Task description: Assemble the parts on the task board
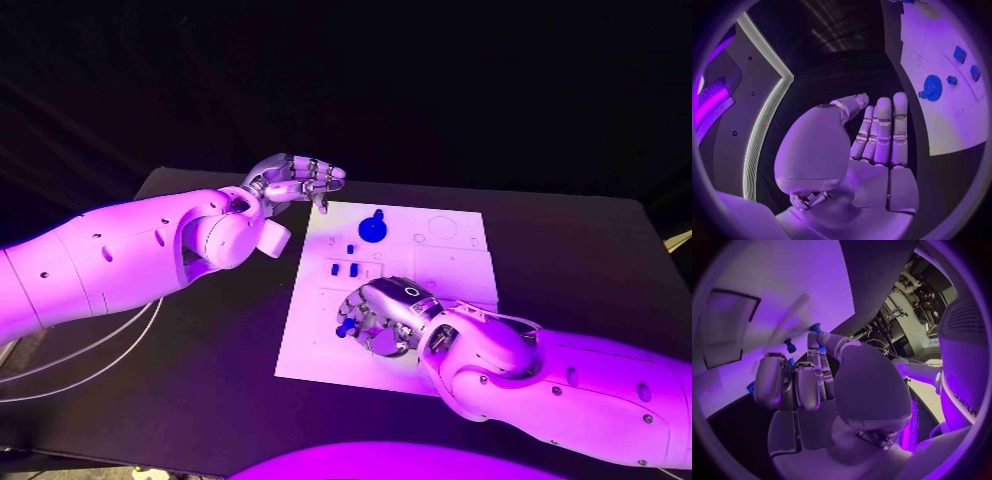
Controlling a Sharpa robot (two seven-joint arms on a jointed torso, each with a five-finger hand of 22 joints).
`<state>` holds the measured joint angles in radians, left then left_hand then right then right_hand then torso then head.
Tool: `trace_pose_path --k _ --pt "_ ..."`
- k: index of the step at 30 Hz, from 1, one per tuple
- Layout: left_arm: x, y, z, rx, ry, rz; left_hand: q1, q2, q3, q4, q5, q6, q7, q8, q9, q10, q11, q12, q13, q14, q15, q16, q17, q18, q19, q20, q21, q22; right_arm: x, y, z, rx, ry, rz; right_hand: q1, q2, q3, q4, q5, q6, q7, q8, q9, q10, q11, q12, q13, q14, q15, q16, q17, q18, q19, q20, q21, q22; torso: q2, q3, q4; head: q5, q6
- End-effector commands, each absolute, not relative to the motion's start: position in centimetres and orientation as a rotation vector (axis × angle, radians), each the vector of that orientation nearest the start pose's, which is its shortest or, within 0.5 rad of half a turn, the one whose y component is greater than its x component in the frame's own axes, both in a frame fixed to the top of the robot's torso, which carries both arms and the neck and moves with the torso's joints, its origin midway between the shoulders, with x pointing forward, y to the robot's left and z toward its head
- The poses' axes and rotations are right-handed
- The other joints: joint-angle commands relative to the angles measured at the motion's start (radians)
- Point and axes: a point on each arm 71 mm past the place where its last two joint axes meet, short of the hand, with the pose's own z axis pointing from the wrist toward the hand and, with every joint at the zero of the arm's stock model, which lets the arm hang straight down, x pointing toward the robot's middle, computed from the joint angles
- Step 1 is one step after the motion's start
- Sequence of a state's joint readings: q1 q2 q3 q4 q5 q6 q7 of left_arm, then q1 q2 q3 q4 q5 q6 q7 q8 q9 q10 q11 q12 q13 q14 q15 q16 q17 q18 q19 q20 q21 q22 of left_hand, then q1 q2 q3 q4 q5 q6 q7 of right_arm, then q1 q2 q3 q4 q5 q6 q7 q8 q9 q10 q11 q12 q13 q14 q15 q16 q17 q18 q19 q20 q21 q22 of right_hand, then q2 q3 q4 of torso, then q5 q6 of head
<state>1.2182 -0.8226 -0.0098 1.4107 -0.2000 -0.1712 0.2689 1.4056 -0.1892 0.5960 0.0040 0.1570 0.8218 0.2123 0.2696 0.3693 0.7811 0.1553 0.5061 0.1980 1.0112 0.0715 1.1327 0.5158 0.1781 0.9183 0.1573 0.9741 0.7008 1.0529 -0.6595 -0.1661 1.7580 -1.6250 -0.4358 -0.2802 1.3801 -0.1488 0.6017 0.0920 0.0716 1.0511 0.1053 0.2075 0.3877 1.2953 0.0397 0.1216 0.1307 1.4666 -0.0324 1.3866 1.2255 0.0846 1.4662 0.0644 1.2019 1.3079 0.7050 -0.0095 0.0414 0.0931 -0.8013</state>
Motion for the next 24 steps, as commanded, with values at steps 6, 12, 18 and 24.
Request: trace_pose_path --k 6,12,18,24 --pt "51.16 21.97 -16.94 -0.914 1.581 -1.508 0.004 0.004 -0.006 -0.001 0.002 -0.006 0.003 0.004 -0.001 -0.007 0.001 0.004 -0.001 -0.006 0.002 0.004 -0.001 0.008 -0.001 0.005 -0.004 -0.001 36.25 -5.52 -25.12 -0.361 1.720 0.869 -0.026 -0.012 -0.004 -0.011 -0.001 -0.011 0.007 0.056 0.110 -0.010 0.005 -0.015 0.003 0.038 -0.003 0.002 -0.001 -0.013 0.027 -0.005 -0.001 0.058 0.000 -0.0004 0.0004 -0.002 0.001" --pt "51.15 21.96 -16.95 -0.914 1.582 -1.508 0.003 0.005 -0.008 -0.001 0.002 -0.006 0.003 0.007 -0.001 -0.009 0.001 0.007 -0.002 -0.007 0.002 0.004 -0.002 0.008 -0.001 0.005 -0.005 -0.002 36.17 -5.32 -25.21 -0.367 1.725 0.878 -0.058 -0.046 -0.009 -0.013 0.023 -0.054 0.020 0.024 0.095 -0.015 0.014 -0.022 0.013 0.039 0.004 0.005 0.003 -0.014 0.028 0.002 0.003 0.063 0.000 -0.0006 0.0009 -0.003 0.001" --pt "51.15 21.97 -16.95 -0.915 1.583 -1.508 0.003 0.005 -0.008 -0.001 0.002 -0.006 0.003 0.007 -0.001 -0.009 0.001 0.007 -0.002 -0.007 0.002 0.004 -0.002 0.008 -0.001 0.005 -0.005 -0.002 36.15 -5.19 -25.28 -0.369 1.729 0.882 -0.080 -0.069 -0.013 -0.011 0.021 -0.090 0.020 -0.003 0.083 -0.018 0.014 -0.026 0.023 0.039 0.005 0.006 0.003 -0.013 0.028 0.004 0.003 0.064 0.000 -0.0005 0.0001 -0.003 0.001" --pt "51.15 21.97 -16.95 -0.915 1.583 -1.508 0.003 0.005 -0.008 -0.001 0.002 -0.006 0.003 0.007 -0.001 -0.009 0.001 0.007 -0.002 -0.007 0.002 0.004 -0.002 0.008 -0.001 0.005 -0.005 -0.002 36.17 -5.16 -25.30 -0.367 1.728 0.883 -0.094 -0.082 -0.015 -0.008 0.013 -0.124 0.022 -0.027 0.073 -0.020 0.010 -0.028 0.032 0.039 0.002 0.006 0.003 -0.013 0.028 0.002 0.001 0.064 0.000 0.0001 0.0001 -0.003 0.001"
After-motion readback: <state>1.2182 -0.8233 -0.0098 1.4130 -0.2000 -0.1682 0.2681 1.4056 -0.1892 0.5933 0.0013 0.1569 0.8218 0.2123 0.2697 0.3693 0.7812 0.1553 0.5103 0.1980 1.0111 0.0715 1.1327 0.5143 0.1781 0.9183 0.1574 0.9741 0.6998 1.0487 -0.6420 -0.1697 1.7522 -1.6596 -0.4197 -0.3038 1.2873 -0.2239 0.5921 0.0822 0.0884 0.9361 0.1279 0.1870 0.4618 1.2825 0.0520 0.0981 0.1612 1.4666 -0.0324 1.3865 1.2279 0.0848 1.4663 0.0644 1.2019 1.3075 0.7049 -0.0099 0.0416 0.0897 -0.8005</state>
